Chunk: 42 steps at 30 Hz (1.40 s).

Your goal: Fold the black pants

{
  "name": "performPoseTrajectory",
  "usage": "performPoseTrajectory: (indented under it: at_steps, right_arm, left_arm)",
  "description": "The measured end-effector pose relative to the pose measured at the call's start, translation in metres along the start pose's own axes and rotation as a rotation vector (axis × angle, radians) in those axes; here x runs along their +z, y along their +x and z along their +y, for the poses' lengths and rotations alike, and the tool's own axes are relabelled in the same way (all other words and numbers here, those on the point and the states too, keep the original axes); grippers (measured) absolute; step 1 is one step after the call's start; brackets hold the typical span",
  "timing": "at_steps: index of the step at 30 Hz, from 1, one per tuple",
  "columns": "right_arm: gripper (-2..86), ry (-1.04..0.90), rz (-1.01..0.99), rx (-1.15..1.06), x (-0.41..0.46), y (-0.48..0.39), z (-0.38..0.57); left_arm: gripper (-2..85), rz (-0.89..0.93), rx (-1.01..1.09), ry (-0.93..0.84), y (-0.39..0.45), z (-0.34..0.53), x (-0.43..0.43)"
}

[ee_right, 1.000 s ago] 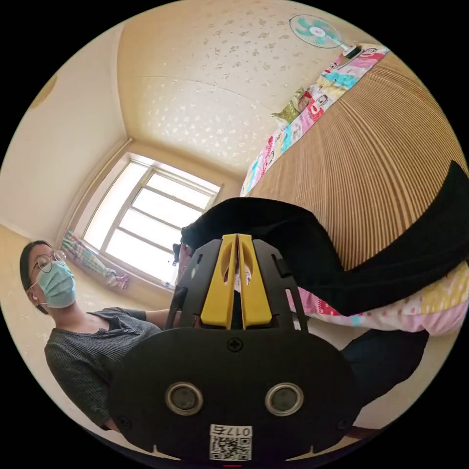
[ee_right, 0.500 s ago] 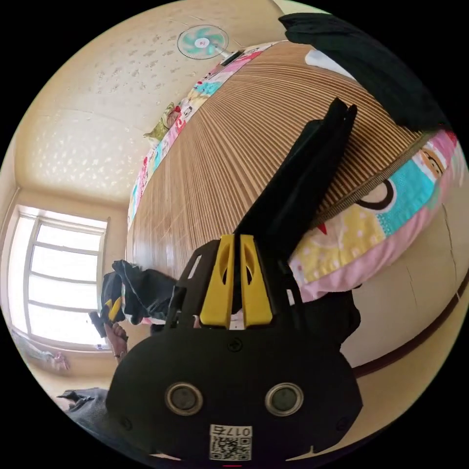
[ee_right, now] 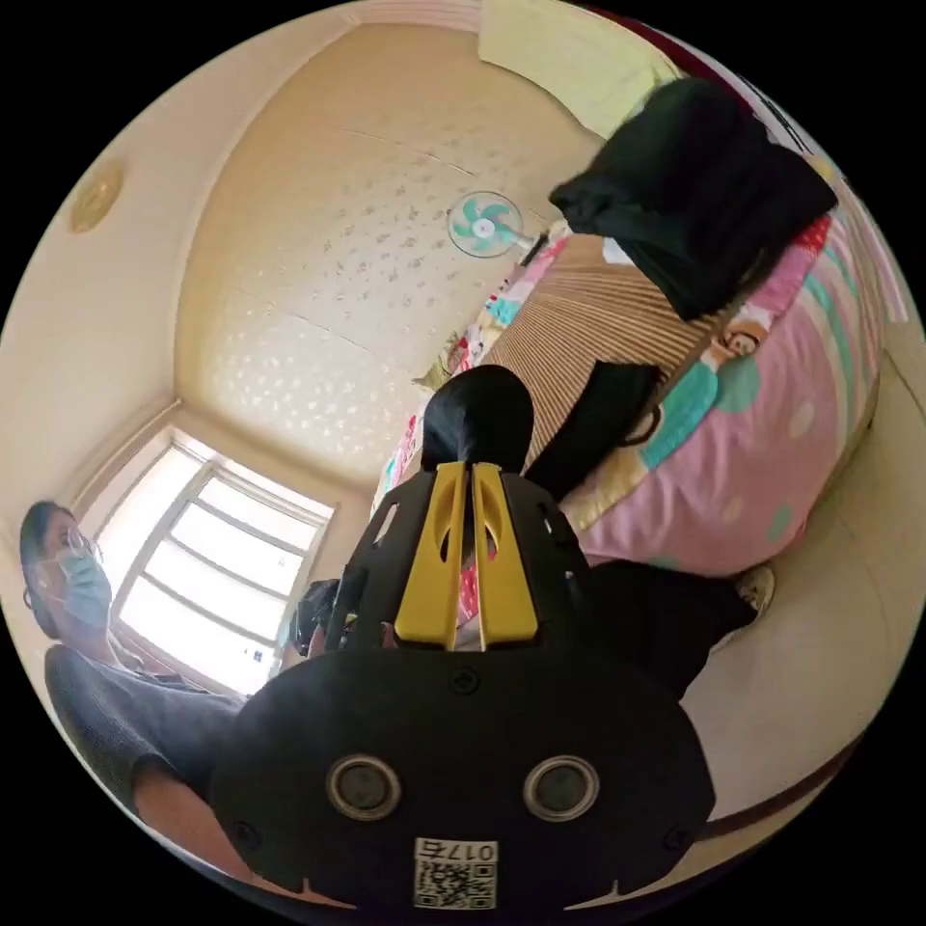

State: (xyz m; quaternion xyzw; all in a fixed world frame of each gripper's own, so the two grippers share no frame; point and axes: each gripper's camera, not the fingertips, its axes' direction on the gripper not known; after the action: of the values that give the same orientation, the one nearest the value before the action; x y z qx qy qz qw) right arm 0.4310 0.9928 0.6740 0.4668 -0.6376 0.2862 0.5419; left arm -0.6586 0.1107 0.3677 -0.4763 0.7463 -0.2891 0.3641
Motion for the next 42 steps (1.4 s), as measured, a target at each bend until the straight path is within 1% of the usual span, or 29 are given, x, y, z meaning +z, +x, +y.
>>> performPoseTrajectory:
  at_steps: [2, 4, 6, 8, 9, 10, 11, 12, 13, 14, 16, 18, 19, 20, 21, 22, 23, 25, 27, 28, 30, 32, 33, 36, 37, 40, 41, 42]
  right_arm:
    - [0.6, -0.200, -0.013, 0.244, 0.001, 0.056, 0.021]
    - [0.5, -0.326, -0.035, 0.311, 0.006, 0.074, 0.034]
    - [0.5, -0.277, -0.088, 0.275, -0.001, 0.069, 0.036]
    - [0.4, -0.103, -0.276, 0.227, -0.021, 0.063, 0.025]
    - [0.4, -0.059, -0.303, 0.217, -0.026, 0.062, 0.021]
    - [0.4, 0.013, -0.323, 0.184, -0.035, 0.056, 0.012]
    - [0.4, 0.098, -0.336, 0.119, -0.045, 0.042, 0.005]
    - [0.4, 0.133, -0.357, 0.077, -0.050, 0.033, 0.000]
    - [0.5, 0.182, -0.467, -0.042, -0.057, 0.012, -0.010]
    - [0.7, 0.212, -0.661, -0.195, -0.063, -0.009, -0.021]
    - [1.2, 0.228, -0.855, -0.322, -0.069, -0.032, -0.034]
    - [2.1, 0.147, -0.661, -0.304, -0.067, -0.052, -0.047]
    - [2.9, 0.045, -0.395, -0.252, -0.056, -0.060, -0.053]
    - [5.8, -0.062, -0.148, -0.174, -0.040, -0.060, -0.057]
    - [7.2, -0.111, -0.057, -0.136, -0.031, -0.057, -0.058]
    - [9.3, -0.201, 0.049, -0.080, -0.015, -0.048, -0.055]
    - [10.4, -0.261, 0.078, -0.052, -0.002, -0.040, -0.048]
    - [10.3, -0.281, 0.043, -0.044, 0.010, -0.030, -0.033]
    - [9.7, -0.307, -0.007, -0.060, 0.023, -0.025, -0.019]
    - [9.4, -0.332, -0.032, -0.069, 0.033, -0.023, -0.011]
    - [9.3, -0.363, -0.053, -0.074, 0.050, -0.022, -0.002]
    - [9.1, -0.409, -0.103, -0.073, 0.075, -0.020, 0.005]
    - [9.1, -0.420, -0.119, -0.067, 0.081, -0.019, 0.007]
    - [9.0, -0.460, -0.203, -0.055, 0.110, -0.020, 0.013]
    - [9.0, -0.476, -0.226, -0.063, 0.120, -0.024, 0.016]
    - [9.2, -0.524, -0.254, -0.085, 0.141, -0.037, 0.026]
    - [9.4, -0.549, -0.253, -0.096, 0.148, -0.042, 0.030]
    - [9.5, -0.562, -0.245, -0.106, 0.151, -0.045, 0.033]
  left_arm:
    - [14.1, -0.016, -0.006, -0.037, 0.004, -0.007, 0.014]
    - [14.1, -0.044, -0.003, -0.070, 0.011, -0.015, 0.028]
    - [13.7, -0.108, -0.005, -0.128, 0.021, -0.024, 0.049]
    - [12.1, -0.173, -0.016, -0.189, 0.023, -0.029, 0.068]
    - [5.8, -0.249, -0.018, -0.205, 0.024, -0.030, 0.076]
    - [2.6, -0.303, -0.013, -0.203, 0.026, -0.030, 0.077]
    - [1.4, -0.381, 0.050, -0.228, 0.032, -0.031, 0.082]
    - [0.4, -0.382, 0.066, -0.260, 0.034, -0.033, 0.087]
    - [0.1, -0.365, 0.057, -0.274, 0.035, -0.035, 0.088]
    - [-0.4, -0.365, 0.048, -0.317, 0.038, -0.040, 0.089]
    - [-0.8, -0.401, 0.087, -0.362, 0.049, -0.043, 0.091]
    - [-0.9, -0.442, 0.103, -0.353, 0.061, -0.035, 0.087]
    - [-0.9, -0.453, 0.108, -0.342, 0.064, -0.032, 0.086]
    - [-0.9, -0.475, 0.120, -0.322, 0.070, -0.023, 0.082]
    - [-0.9, -0.491, 0.127, -0.306, 0.075, -0.013, 0.077]
    - [-0.8, -0.495, 0.129, -0.298, 0.077, -0.009, 0.074]
    - [-0.6, -0.501, 0.129, -0.269, 0.084, 0.002, 0.063]
    - [0.0, -0.567, 0.134, -0.185, 0.094, 0.020, 0.037]
    - [2.5, -0.665, 0.111, -0.012, 0.103, 0.050, -0.017]
    - [3.4, -0.688, 0.098, 0.024, 0.102, 0.057, -0.031]
    - [12.4, -0.738, -0.003, 0.114, 0.085, 0.080, -0.080]
    - [15.8, -0.701, -0.110, 0.111, 0.057, 0.089, -0.102]
    - [16.3, -0.631, -0.158, 0.073, 0.036, 0.092, -0.105]
    - [16.5, -0.502, -0.239, -0.008, -0.007, 0.101, -0.089]
    - [16.6, -0.483, -0.252, -0.012, -0.013, 0.102, -0.084]
    - [12.9, -0.473, -0.369, 0.018, -0.036, 0.110, -0.077]
    - [10.0, -0.460, -0.376, 0.008, -0.036, 0.109, -0.080]
    - [7.0, -0.405, -0.331, -0.001, -0.026, 0.106, -0.086]
